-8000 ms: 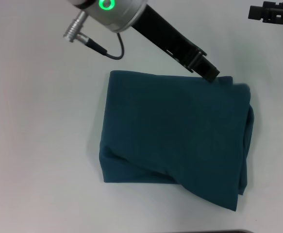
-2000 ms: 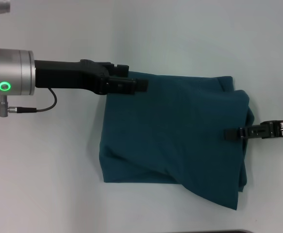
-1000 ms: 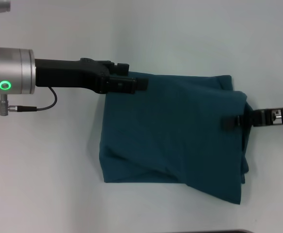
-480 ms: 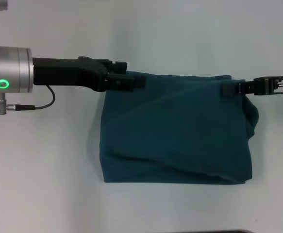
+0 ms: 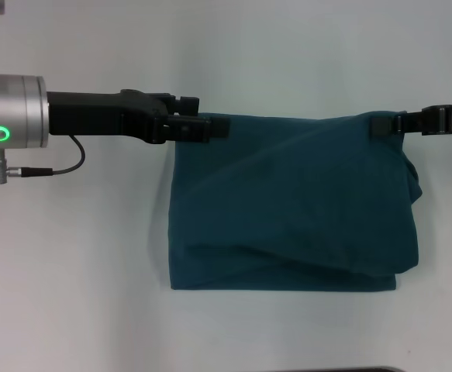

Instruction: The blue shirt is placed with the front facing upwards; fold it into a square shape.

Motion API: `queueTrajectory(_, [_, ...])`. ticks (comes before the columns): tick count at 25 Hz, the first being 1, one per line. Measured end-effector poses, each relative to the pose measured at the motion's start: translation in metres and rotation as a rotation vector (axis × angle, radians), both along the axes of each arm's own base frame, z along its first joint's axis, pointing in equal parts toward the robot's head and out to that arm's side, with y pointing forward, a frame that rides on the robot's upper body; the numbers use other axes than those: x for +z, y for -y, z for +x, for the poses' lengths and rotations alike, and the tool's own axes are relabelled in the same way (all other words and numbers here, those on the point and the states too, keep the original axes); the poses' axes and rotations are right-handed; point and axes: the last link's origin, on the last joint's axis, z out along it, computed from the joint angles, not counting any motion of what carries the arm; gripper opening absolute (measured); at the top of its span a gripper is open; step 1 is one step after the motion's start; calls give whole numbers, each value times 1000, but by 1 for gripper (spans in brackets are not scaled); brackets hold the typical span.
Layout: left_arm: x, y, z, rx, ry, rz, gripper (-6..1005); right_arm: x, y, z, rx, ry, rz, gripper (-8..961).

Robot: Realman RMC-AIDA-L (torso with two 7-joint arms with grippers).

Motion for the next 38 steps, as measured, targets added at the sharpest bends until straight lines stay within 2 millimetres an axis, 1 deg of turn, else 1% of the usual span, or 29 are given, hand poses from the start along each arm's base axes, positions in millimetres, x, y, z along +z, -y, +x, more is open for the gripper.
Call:
queueTrajectory(4, [0, 0, 0, 1, 1, -2, 888, -1, -4, 1, -6, 13, 15, 63])
queueTrajectory(14, [0, -1, 0, 3, -1, 2, 887, -12, -15, 2, -27, 59, 60, 94])
queueTrajectory(25, [1, -2, 0, 2, -4, 5, 887, -32, -17, -1, -7, 111, 32, 127])
queueTrajectory(28, [1, -2, 0, 3, -4, 5, 888, -30, -16, 1, -13, 106, 45, 136])
queueTrajectory(31, [1, -1, -1, 5, -4, 5, 888, -23, -13, 5, -28, 82, 78, 145])
queueTrajectory(34, [1, 0, -2, 7, -4, 6, 888, -14, -7, 12, -39, 70, 104, 208])
queueTrajectory(38, [1, 0, -3, 10, -3, 6, 888, -2, 8, 21, -42, 65, 111, 293])
